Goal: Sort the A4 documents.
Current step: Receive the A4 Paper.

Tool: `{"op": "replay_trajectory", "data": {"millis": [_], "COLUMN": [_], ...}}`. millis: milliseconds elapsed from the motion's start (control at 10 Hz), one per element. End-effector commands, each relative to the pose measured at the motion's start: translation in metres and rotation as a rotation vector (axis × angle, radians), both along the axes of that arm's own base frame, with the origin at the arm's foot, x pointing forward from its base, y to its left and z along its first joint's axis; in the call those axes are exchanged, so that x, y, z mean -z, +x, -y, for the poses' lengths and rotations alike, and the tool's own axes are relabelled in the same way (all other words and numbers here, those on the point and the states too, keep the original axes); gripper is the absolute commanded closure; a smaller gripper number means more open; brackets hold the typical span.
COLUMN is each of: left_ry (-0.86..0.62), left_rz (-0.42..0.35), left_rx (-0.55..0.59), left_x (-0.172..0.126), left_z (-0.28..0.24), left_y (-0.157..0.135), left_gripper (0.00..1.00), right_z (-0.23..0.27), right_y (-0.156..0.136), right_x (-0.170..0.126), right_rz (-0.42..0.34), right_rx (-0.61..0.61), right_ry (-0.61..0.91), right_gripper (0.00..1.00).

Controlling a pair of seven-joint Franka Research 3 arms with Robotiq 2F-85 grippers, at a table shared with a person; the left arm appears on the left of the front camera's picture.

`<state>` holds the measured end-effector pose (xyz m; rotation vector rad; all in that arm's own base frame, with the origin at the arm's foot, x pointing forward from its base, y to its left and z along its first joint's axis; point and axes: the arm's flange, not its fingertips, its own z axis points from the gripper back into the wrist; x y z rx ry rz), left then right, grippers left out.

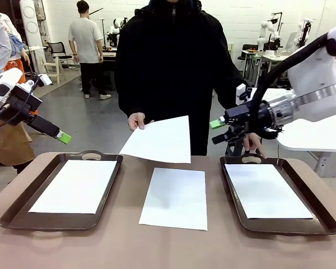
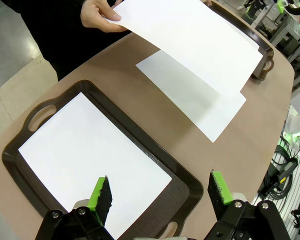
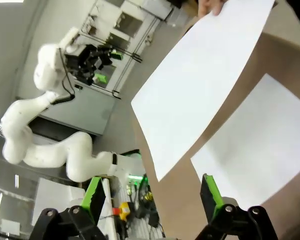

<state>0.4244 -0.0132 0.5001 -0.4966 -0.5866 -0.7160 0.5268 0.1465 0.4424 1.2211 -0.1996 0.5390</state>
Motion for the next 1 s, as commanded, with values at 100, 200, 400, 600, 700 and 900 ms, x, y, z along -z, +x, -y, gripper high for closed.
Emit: {"op": "replay_trajectory", "data": {"millis": [100, 200, 400, 600, 700, 900], "left_ry": [-0.004, -0.004, -0.004, -0.004, -0.004, -0.004], "left_rz": [0.002, 0.002, 0.002, 0.002, 0.002, 0.002], "left_rx": [0.001, 0.001, 0.001, 0.001, 0.001, 0.001], "left_x": [0.000, 0.000, 0.000, 0.000, 0.000, 0.000], "left_z": [-0.001, -0.001, -0.001, -0.001, -0.001, -0.001], "left_y": [0.000, 0.000, 0.000, 0.000, 0.000, 0.000], "left_gripper": [0.00, 0.00, 0.00, 0.00, 0.00, 0.00], "right_z": [-0.029, -0.039, -0.056, -0.066, -0.071, -0.080], "right_y": [0.034, 0.040, 0.047, 0.053, 0.059, 0.066], "right_x": [0.026, 0.037, 0.053, 0.063, 0.068, 0.073], "right_rz": [-0.168, -0.218, -0.254, -0.253, -0.262, -0.278], "right_rx": [0.095, 0.118, 0.153, 0.180, 0.196, 0.217], "right_ry": [0.116, 0.154, 0.146, 0.119, 0.131, 0.130], "right_gripper": [0.00, 0.00, 0.00, 0.00, 0.00, 0.00]}}
